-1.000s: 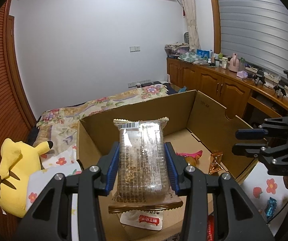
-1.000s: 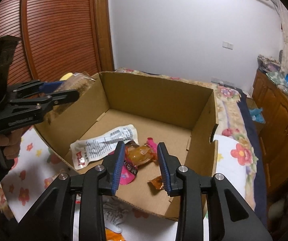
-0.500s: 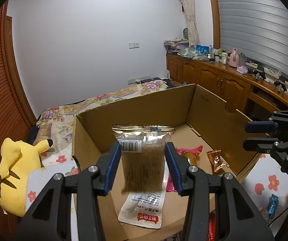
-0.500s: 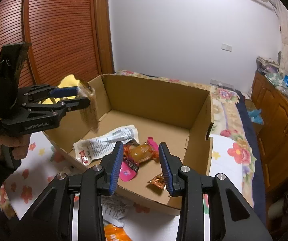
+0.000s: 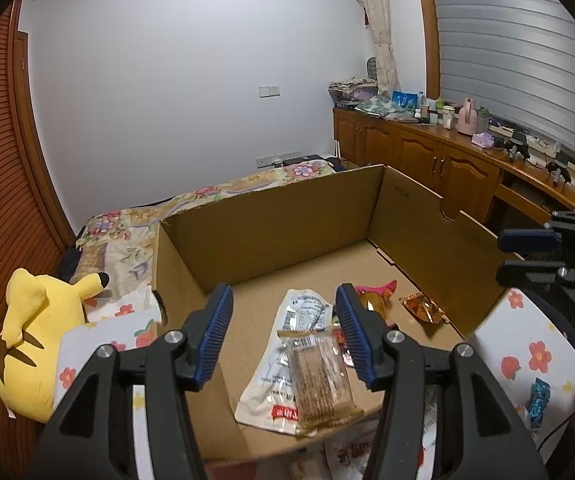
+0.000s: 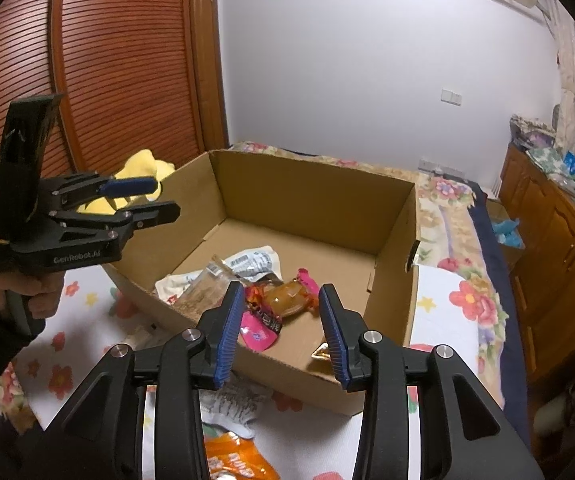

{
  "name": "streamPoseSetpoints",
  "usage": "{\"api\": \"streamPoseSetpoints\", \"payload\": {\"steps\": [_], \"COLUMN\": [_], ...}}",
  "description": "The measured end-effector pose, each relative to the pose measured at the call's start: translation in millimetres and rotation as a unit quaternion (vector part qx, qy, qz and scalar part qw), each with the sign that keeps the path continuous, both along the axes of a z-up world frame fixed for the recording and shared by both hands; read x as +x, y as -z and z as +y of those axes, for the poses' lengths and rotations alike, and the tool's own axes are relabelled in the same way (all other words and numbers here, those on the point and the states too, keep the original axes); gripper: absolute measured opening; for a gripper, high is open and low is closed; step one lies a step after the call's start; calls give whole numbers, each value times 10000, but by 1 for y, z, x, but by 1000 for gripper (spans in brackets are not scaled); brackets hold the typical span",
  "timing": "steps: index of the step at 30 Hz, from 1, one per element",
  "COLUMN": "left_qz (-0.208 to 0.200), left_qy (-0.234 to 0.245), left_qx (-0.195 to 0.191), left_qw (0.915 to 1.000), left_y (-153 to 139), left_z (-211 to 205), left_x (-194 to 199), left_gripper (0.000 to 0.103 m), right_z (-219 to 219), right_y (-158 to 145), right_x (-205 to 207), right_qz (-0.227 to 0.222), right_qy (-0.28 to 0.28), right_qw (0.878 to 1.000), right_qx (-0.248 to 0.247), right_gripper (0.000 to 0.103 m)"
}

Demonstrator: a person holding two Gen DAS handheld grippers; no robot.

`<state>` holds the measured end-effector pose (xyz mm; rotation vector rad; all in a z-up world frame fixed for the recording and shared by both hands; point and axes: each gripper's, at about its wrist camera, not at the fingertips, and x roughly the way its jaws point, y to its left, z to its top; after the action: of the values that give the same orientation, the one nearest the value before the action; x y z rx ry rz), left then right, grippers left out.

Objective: Organize snacks
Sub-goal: 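Carry the gold candy and cake bar into the box and release both, then move the right tool to the blue candy and close on it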

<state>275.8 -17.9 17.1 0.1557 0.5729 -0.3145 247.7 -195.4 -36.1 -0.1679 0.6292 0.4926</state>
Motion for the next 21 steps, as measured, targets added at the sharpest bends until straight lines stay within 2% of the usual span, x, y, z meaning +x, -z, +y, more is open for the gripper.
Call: {"api": "streamPoseSetpoints", "payload": {"steps": [10, 15, 21], "left_qz": [-130, -74, 131], "left_qy": [132, 189, 160], "left_qx": [-63, -120, -152], "left_qw": [9998, 9997, 9997], "left_y": [-3, 4, 26], "left_z": [7, 9, 11], "left_x": [-57, -81, -105], "left_gripper": [58, 60, 60], "right_z": [-12, -20, -34], "right_y": [-13, -3, 13], "right_x": [-46, -68, -91], "right_qz": [-134, -84, 55], "right_qy": [102, 219, 400], "right_qw": [9998, 9997, 9991], "right_qx": [108, 102, 148], "right_gripper": [49, 53, 55]}}
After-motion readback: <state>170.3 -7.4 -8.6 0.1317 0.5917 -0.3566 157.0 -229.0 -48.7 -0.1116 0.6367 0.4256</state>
